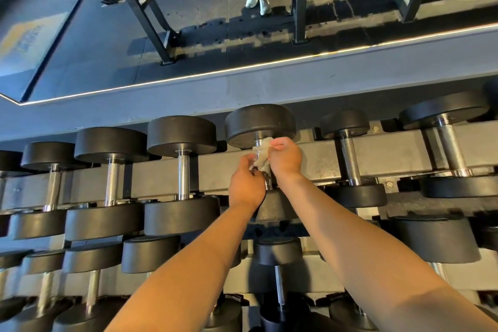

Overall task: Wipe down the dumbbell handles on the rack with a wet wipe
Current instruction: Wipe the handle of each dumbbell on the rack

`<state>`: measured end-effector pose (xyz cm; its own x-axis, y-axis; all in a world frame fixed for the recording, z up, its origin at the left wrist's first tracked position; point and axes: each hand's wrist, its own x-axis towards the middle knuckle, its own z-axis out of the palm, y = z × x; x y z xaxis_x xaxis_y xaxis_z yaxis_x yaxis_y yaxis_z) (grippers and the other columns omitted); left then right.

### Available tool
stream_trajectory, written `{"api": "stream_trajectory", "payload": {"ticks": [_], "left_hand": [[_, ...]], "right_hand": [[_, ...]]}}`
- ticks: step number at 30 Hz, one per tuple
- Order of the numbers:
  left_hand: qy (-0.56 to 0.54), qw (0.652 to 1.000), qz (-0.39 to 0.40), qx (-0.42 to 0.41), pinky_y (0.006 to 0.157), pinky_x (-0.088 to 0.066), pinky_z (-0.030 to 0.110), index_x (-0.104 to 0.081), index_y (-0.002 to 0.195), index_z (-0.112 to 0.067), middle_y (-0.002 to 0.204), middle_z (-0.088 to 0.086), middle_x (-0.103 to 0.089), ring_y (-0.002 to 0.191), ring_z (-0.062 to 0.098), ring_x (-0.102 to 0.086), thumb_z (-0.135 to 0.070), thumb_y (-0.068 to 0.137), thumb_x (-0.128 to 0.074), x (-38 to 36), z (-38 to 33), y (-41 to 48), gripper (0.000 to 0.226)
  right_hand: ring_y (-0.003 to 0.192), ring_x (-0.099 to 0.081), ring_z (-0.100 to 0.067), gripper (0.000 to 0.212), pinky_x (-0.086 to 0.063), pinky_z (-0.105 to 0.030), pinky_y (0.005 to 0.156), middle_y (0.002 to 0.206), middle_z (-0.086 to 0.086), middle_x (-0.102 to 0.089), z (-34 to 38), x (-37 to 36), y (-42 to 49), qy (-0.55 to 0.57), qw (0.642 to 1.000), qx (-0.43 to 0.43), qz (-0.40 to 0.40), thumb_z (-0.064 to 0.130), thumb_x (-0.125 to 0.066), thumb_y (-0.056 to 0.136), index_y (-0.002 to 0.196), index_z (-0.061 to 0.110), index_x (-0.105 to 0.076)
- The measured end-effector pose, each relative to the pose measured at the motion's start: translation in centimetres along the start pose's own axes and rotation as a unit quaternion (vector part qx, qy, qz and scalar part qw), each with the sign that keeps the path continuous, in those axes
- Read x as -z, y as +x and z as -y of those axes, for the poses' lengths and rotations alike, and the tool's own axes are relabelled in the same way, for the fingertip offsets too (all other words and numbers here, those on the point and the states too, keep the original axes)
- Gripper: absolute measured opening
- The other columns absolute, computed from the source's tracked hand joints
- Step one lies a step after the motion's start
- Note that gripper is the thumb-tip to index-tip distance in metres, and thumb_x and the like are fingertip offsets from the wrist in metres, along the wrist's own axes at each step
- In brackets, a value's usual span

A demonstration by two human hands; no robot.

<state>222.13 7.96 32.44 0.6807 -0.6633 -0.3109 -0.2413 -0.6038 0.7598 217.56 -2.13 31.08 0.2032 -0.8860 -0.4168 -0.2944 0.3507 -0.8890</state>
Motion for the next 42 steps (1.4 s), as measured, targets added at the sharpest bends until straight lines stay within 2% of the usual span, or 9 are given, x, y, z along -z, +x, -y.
{"api": "stream_trajectory", "payload": {"ticks": [6,10,14,20,23,27,33,37,42], "left_hand": [[0.029,0.999,0.012,0.032,0.091,-0.058,0.045,-0.047,0.144,-0.034,0.13,-0.006,-0.064,0.104,0.017,-0.066,-0.021,0.101,-0.046,-0.1,0.2,0.5,0.044],[0.031,0.999,0.012,0.026,0.088,-0.059,0.043,-0.047,0.145,-0.034,0.124,-0.007,-0.065,0.099,0.014,-0.067,-0.021,0.103,-0.045,-0.3,0.3,0.6,0.044],[0.051,0.998,-0.006,0.046,0.079,-0.061,0.043,-0.05,0.141,-0.038,0.1,-0.006,-0.071,0.085,0.016,-0.069,-0.03,0.103,-0.044,-0.4,0.2,0.5,0.039],[0.059,0.997,-0.001,0.053,0.085,-0.059,0.044,-0.052,0.141,-0.036,0.103,-0.004,-0.071,0.092,0.017,-0.068,-0.036,0.103,-0.042,-0.5,0.3,0.7,0.039],[0.05,0.997,0.0,0.051,0.086,-0.059,0.044,-0.054,0.139,-0.035,0.105,-0.005,-0.072,0.093,0.016,-0.068,-0.035,0.103,-0.041,-0.4,0.3,0.6,0.038],[0.037,0.998,0.002,0.04,0.084,-0.059,0.042,-0.058,0.135,-0.036,0.096,-0.01,-0.07,0.088,0.013,-0.067,-0.032,0.104,-0.041,-0.4,0.2,0.6,0.035],[0.049,0.998,-0.001,0.049,0.089,-0.058,0.04,-0.052,0.145,-0.03,0.115,-0.002,-0.071,0.096,0.016,-0.067,-0.034,0.105,-0.042,-0.4,0.1,0.5,0.041],[0.043,0.998,0.002,0.046,0.089,-0.058,0.043,-0.055,0.141,-0.032,0.111,-0.003,-0.072,0.095,0.016,-0.068,-0.031,0.105,-0.042,-0.3,-0.1,0.4,0.039],[0.03,0.998,0.006,0.048,0.085,-0.059,0.042,-0.057,0.137,-0.035,0.101,-0.007,-0.072,0.088,0.013,-0.069,-0.031,0.105,-0.041,-0.2,-0.1,0.4,0.037]], "right_hand": [[0.094,-0.063,-0.018,0.016,-0.041,-0.013,0.063,0.107,-0.006,-0.069,0.0,-2.0,1.4,0.0,1.0,-0.018,-0.021,0.011,-0.076,0.086,0.1,0.009,-0.068],[0.105,-0.065,-0.024,0.033,-0.043,-0.023,0.076,0.114,-0.009,-0.069,-0.2,-1.7,1.9,-0.089,0.996,-0.015,0.014,0.023,-0.077,0.087,0.113,0.006,-0.067],[0.083,-0.061,-0.016,0.035,-0.042,-0.023,0.064,0.103,-0.005,-0.068,-1.4,-0.4,1.6,-0.167,0.982,-0.039,0.079,0.028,-0.078,0.086,0.113,0.009,-0.067],[0.084,-0.067,-0.023,0.018,-0.057,-0.037,0.076,0.089,-0.006,-0.068,-0.5,-1.1,1.9,-0.093,0.992,-0.056,0.056,0.027,-0.074,0.088,0.095,0.012,-0.069],[0.073,-0.068,-0.024,0.016,-0.052,-0.027,0.057,0.079,-0.008,-0.068,0.4,-1.7,2.7,-0.008,0.994,-0.099,0.05,0.023,-0.071,0.089,0.086,0.008,-0.07],[0.075,-0.063,-0.012,0.026,-0.047,-0.02,0.056,0.092,-0.002,-0.068,0.4,-0.6,2.0,0.037,0.979,-0.141,0.14,0.026,-0.065,0.096,0.116,0.01,-0.068],[0.074,-0.052,-0.004,0.04,-0.038,-0.02,0.058,0.104,-0.001,-0.059,-0.7,1.6,0.9,-0.097,0.965,-0.118,0.211,0.033,-0.055,0.103,0.137,0.011,-0.056],[0.084,-0.059,-0.016,0.032,-0.044,-0.026,0.064,0.115,-0.008,-0.067,-0.3,0.0,1.6,-0.047,0.98,-0.121,0.148,0.028,-0.054,0.102,0.128,0.012,-0.062],[0.067,-0.06,-0.017,0.016,-0.043,-0.025,0.052,0.089,-0.009,-0.066,0.8,-0.9,3.2,0.056,0.975,-0.199,0.086,0.011,-0.054,0.099,0.104,0.006,-0.069]]}}
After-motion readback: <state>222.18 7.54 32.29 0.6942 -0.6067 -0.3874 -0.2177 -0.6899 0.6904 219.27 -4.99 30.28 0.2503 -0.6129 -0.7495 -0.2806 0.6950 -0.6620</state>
